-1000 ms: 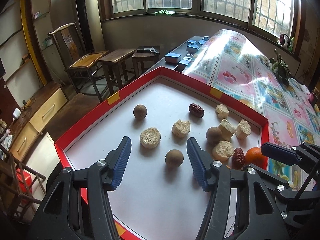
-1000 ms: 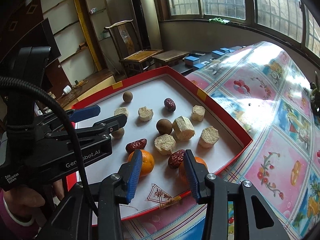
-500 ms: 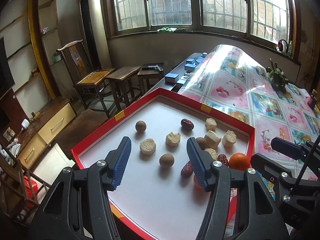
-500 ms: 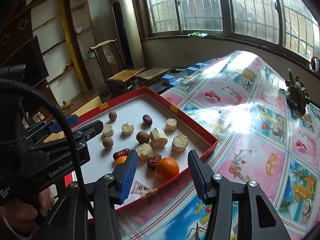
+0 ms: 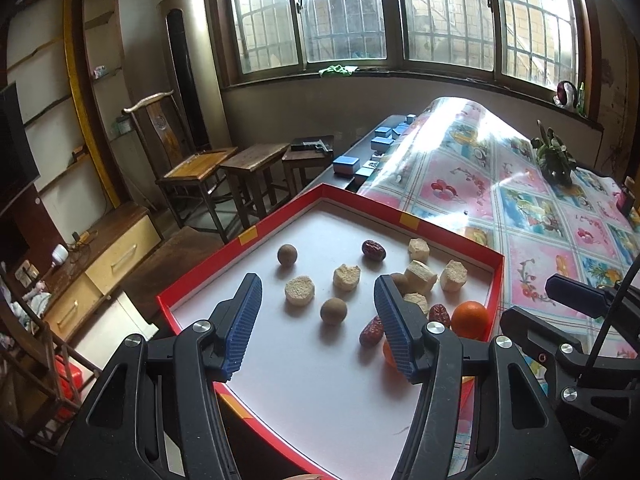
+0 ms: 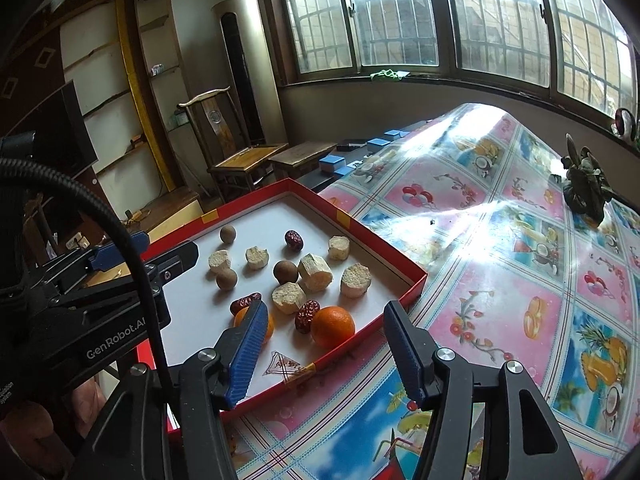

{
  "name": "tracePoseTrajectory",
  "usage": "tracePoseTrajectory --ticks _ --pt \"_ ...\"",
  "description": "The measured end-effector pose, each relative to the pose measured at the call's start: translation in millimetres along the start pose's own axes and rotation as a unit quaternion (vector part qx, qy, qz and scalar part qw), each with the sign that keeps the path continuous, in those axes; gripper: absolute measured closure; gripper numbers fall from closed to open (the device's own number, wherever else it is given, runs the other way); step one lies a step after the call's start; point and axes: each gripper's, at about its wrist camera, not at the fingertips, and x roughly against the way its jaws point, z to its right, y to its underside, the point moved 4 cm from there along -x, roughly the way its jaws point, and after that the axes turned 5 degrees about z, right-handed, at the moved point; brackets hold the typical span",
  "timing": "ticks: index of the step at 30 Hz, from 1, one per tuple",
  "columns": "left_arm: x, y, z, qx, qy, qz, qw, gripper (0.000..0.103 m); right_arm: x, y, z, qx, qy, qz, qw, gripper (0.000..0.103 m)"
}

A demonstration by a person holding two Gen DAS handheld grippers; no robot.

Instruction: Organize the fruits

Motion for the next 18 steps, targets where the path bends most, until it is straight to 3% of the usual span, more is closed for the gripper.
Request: tracePoseTrajectory --ticks 1,3,18 --pt "2.4 -0.4 0.4 -0.006 -0.007 0.007 0.9999 0.032 -0.1 0.1 0.0 0.000 -0.001 -0.001 1.000 0.045" --pt "5.7 -1.3 1.6 -0.008 -0.007 0.017 0.9998 0.029 0.6 0.6 -1.5 0.002 -0.001 -0.001 1.000 0.045" --pt "-0.7 3.5 0.0 0.011 0.022 -0.004 0.9997 0.029 -2.1 3.7 -6.3 0.011 -0.001 -0.012 1.000 0.045"
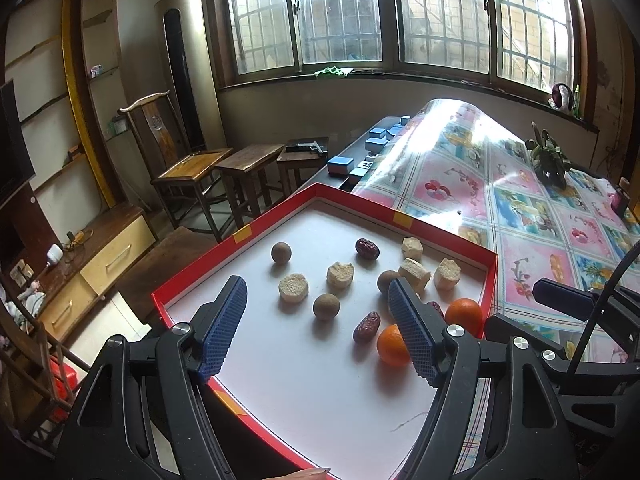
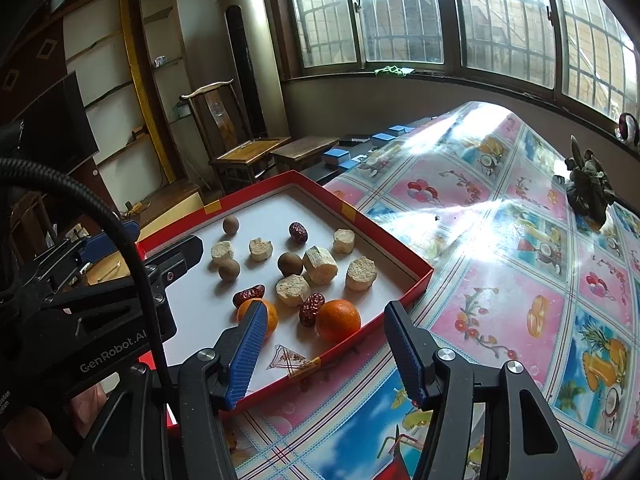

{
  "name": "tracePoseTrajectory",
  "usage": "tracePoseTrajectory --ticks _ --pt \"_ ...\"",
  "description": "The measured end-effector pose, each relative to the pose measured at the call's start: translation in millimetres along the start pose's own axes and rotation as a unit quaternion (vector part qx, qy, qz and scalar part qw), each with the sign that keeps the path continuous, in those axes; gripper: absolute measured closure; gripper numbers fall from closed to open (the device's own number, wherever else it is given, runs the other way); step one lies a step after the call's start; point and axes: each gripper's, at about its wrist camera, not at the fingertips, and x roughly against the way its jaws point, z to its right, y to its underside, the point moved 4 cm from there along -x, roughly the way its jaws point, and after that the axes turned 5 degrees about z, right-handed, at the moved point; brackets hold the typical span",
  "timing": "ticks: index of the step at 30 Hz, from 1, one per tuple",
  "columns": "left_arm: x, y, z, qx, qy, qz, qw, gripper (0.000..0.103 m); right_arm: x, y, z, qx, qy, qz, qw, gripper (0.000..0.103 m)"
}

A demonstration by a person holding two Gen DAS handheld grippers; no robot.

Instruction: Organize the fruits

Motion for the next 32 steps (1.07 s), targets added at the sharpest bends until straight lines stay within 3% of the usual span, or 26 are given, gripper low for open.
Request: tracePoseTrajectory --ticks 18,27,32 --pt "-9.0 5.6 -0.8 0.003 0.009 -0.015 0.9999 0.029 -11.1 4.9 -0.5 0.002 -0.003 -0.013 1.000 0.045" --pt "-9.1 5.2 -1.7 -0.005 -0.010 0.001 0.9999 0.029 -16.4 5.5 -0.2 0.002 -0.004 -0.018 1.000 0.044" --pt "-10.6 3.7 3.8 -0.001 0.009 -0.010 0.9999 0.029 -16.2 5.4 4.8 -0.002 0.000 -0.018 1.000 0.044"
